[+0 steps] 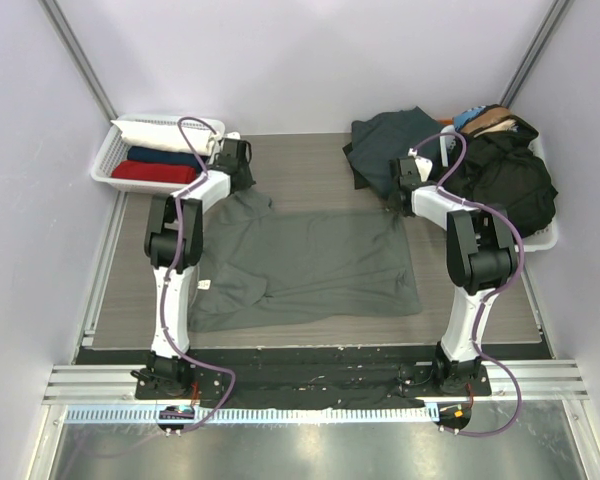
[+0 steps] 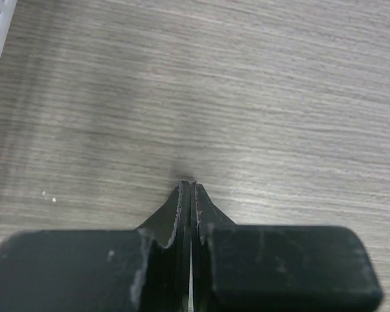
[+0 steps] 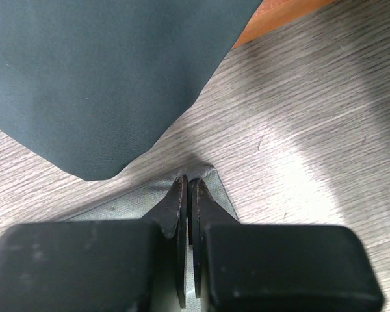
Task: Roll the t-shirts
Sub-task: Fold the T-shirt at the center of the board.
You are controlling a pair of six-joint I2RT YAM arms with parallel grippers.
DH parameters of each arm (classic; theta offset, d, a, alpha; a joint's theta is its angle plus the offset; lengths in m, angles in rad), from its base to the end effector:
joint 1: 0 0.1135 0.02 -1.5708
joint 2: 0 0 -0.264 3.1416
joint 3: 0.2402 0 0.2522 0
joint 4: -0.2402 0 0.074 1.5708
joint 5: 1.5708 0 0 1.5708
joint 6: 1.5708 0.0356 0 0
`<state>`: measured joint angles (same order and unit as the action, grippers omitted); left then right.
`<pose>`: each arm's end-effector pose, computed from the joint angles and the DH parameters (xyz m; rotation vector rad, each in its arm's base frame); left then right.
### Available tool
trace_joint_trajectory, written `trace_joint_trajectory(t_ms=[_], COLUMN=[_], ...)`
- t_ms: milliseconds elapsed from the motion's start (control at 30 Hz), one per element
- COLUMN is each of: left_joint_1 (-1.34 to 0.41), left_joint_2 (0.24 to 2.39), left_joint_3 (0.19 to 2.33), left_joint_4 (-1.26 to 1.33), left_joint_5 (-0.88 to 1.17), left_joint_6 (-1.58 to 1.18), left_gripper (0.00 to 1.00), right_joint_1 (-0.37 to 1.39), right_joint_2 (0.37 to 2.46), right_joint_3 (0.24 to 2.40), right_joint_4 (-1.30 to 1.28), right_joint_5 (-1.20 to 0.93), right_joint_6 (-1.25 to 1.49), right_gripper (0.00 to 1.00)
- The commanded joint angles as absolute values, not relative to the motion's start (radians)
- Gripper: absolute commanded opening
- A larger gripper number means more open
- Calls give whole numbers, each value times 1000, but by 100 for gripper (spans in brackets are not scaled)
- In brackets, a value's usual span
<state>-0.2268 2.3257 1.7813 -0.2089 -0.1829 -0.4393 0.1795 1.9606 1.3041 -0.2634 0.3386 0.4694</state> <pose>0.5091 -0.1109 0.1557 -0.3362 2.2873 -0.1269 0.4116 0.0627 0.1701 0.4876 2.3741 -0.1317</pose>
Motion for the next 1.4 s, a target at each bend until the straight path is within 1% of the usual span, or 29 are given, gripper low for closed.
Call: trace_joint_trajectory(t_ms=[0,233,300,333,367,400,433,500,567,633,667,700,733,767,967,1033,1133,1233,1333,1367], left_joint_1=[-222,-221,-221,-222,-221,-222,-222,-221,-222,-224,-224,-224,-224,-222,-222,-222,-222,-221,-222,-222], left_joint_2=[2234,2157,2123,2112,2102,2086,2080,2079,2085,2100,2106,2114,2124,2131,2155,2160,2155,2160,2161,2161], left_joint_3=[1760,1658,1611,1594,1568,1554,1545,1542,1551,1560,1562,1577,1583,1589,1621,1635,1634,1635,1634,1634], left_joint_4=[-169,-91,-55,-48,-29,-19,-6,-6,-6,-6,-6,-6,-6,-5,-6,-15,-20,-21,-18,-18], left_joint_5=[-181,-112,-98,-94,-94,-100,-106,-112,-114,-112,-112,-112,-112,-112,-120,-123,-120,-110,-106,-106], left_joint_6=[-423,-426,-426,-433,-433,-434,-436,-436,-437,-439,-440,-440,-437,-437,-414,-399,-391,-399,-400,-399], left_gripper=[0,0,0,0,0,0,0,0,0,0,0,0,0,0,0,0,0,0,0,0], right_joint_1=[179,179,179,179,179,178,179,179,179,178,178,178,178,178,176,178,176,178,178,178], right_joint_2=[1872,1815,1816,1824,1827,1828,1836,1845,1858,1859,1862,1864,1868,1874,1963,1997,2019,2017,2016,2017], right_joint_3=[1330,1295,1293,1296,1295,1293,1293,1304,1318,1325,1324,1322,1321,1321,1376,1399,1411,1401,1394,1397], right_joint_4=[-253,-258,-271,-275,-278,-278,-276,-276,-278,-276,-273,-265,-259,-241,-226,-227,-227,-227,-226,-227], right_joint_5=[362,333,328,324,321,328,337,365,374,406,416,422,422,416,397,374,362,374,397,406], right_joint_6=[463,456,453,451,451,454,453,457,457,454,451,443,445,445,448,448,454,451,449,442], right_gripper=[1,1,3,10,20,33,50,59,59,55,51,38,33,31,30,32,37,37,28,23])
